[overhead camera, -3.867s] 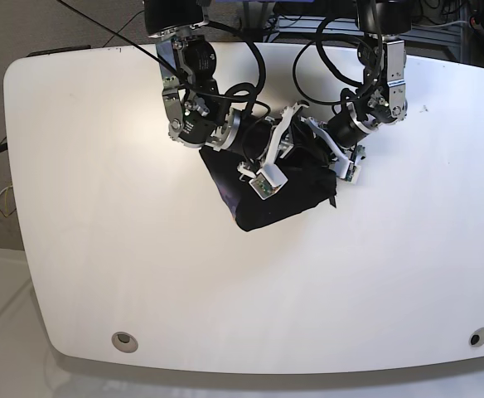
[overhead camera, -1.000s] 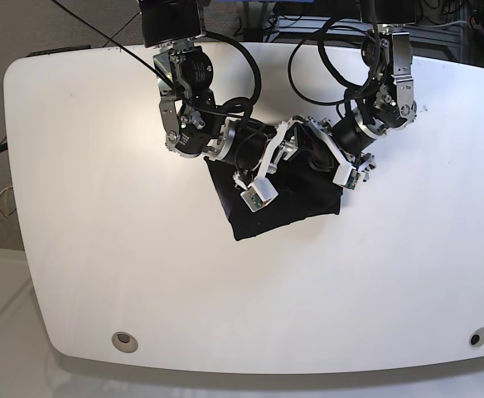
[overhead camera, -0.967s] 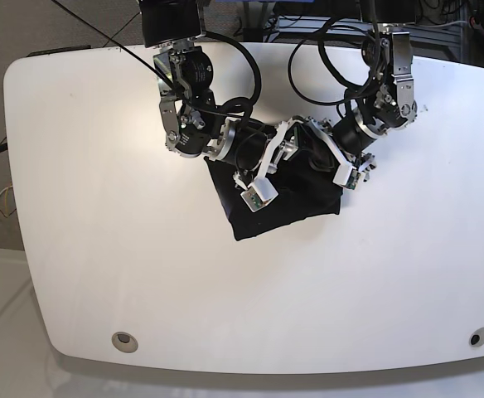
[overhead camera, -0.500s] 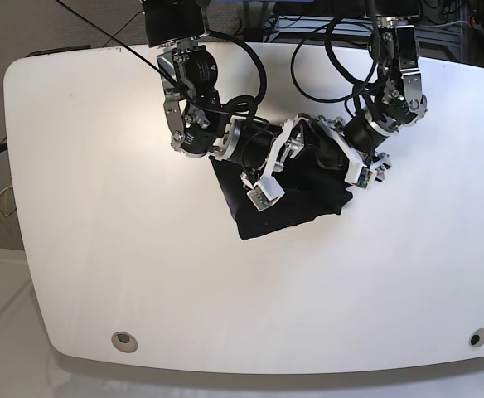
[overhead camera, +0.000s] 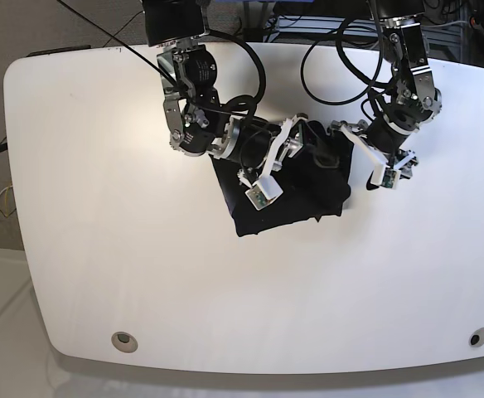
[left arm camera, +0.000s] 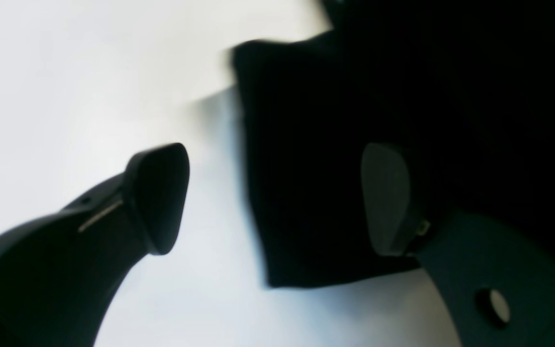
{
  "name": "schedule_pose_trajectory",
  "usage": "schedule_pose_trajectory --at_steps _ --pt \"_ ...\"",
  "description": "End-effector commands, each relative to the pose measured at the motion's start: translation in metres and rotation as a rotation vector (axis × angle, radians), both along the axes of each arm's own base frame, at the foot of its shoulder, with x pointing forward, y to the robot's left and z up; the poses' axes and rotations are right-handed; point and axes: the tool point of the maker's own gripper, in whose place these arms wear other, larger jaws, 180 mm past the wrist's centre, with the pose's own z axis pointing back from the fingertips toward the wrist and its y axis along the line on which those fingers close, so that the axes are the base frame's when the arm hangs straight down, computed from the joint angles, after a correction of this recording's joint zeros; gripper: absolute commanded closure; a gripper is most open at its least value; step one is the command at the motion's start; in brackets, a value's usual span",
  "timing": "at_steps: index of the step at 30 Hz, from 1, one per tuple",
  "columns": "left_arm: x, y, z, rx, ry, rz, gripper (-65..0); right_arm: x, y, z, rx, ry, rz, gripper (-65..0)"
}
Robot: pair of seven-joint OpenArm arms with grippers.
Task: Fold the T-shirt properly
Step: 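Move the open left gripper away from the black bundle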
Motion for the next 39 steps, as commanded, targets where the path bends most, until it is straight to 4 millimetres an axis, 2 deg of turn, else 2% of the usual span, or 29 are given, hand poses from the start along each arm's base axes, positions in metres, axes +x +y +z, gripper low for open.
schedule_pose_trajectory --at_steps 1,10,18,29,35,39 --pt "0.009 0.002 0.020 -0.015 -0.072 0.007 -52.7 0.006 -0.002 0.006 -0.007 -0.026 -0.008 -39.9" --pt "0.001 0.011 0.014 -0.004 -0.053 0.025 -52.7 0.007 -0.002 0.007 -0.006 -0.027 -0.008 -39.9" --pt "-0.007 0.033 0.022 0.025 -0.069 0.082 -52.7 0.011 -0.001 0.010 -0.003 -0.035 -0.007 -39.9" --pt "-0.010 0.088 0.048 0.119 -0.128 0.180 -52.7 0.016 0.013 0.001 0.013 0.009 0.007 -39.9" --pt "-0.013 0.121 0.059 0.175 -0.142 0.234 -52.7 0.022 0.016 0.010 0.029 -0.015 0.005 -39.9" --pt "-0.015 0.132 0.062 0.191 -0.145 0.254 -52.7 0.024 0.016 0.012 0.030 -0.019 0.005 -40.1"
